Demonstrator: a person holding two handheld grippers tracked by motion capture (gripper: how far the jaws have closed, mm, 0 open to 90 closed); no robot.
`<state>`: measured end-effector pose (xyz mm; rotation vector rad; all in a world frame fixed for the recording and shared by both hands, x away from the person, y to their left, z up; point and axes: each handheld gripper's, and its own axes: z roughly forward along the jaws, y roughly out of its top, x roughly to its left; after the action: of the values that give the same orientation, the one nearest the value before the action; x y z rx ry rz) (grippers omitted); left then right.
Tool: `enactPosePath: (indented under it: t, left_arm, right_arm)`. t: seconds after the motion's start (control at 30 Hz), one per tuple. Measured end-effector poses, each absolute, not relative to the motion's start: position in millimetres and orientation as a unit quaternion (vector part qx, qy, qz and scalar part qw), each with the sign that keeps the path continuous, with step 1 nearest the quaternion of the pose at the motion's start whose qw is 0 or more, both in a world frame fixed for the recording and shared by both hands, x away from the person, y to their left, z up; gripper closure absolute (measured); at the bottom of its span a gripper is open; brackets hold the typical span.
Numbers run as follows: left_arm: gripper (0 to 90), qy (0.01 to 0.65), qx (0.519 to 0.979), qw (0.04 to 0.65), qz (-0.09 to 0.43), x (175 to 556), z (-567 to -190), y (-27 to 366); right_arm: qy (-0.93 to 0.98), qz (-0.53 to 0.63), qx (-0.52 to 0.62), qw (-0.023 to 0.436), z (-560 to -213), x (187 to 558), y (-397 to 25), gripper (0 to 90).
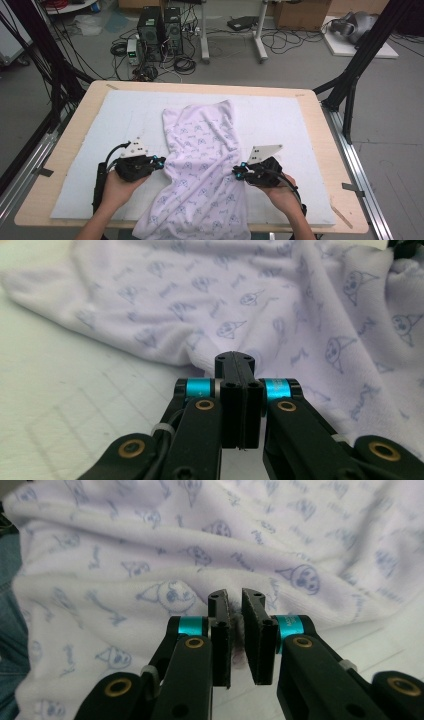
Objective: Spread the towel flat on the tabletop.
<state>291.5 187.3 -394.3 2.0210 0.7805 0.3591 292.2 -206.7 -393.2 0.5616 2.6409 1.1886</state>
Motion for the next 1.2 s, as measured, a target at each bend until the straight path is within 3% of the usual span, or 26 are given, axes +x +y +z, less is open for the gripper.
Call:
enactPosePath:
  t: [0.17, 0.23, 0.47, 0.77, 0.83, 0.9, 0.93, 1.2]
  left_arm:
    - [89.6, 0.319, 0.819, 0.454, 0.147, 291.5, -393.6, 192.3]
    - [85.1, 0.323, 0.824, 0.446, 0.138, 292.3, -400.9, 191.9]
    - [74.6, 0.323, 0.847, 0.408, 0.110, 292.4, -431.6, 185.6]
    - [64.4, 0.302, 0.861, 0.399, 0.089, 299.9, -439.0, 145.3]
    - [69.1, 0.297, 0.866, 0.388, 0.110, 298.9, -442.1, 137.0]
    - [83.8, 0.296, 0.865, 0.392, 0.107, 299.7, -442.6, 134.4]
    - [86.1, 0.295, 0.865, 0.391, 0.110, 299.8, -442.4, 133.4]
    - [89.6, 0.307, 0.842, 0.429, 0.111, 295.7, -424.4, 154.2]
  right_arm:
    - [0.882, 0.418, 0.188, 0.108, -376.0, 291.9, -210.4, 81.5]
    - [0.877, 0.431, 0.188, 0.099, -377.2, 290.6, -212.4, 77.7]
    - [0.871, 0.425, 0.229, 0.089, -395.1, 295.0, -229.5, 71.4]
    - [0.897, 0.381, 0.214, 0.062, -425.0, 295.2, -207.1, 66.1]
    - [0.899, 0.377, 0.213, 0.063, -427.4, 295.4, -204.9, 65.8]
    - [0.899, 0.375, 0.217, 0.060, -428.7, 295.4, -204.3, 65.7]
    - [0.900, 0.375, 0.216, 0.062, -429.5, 295.9, -204.3, 65.7]
    - [0.900, 0.371, 0.221, 0.058, -433.1, 297.7, -202.7, 64.8]
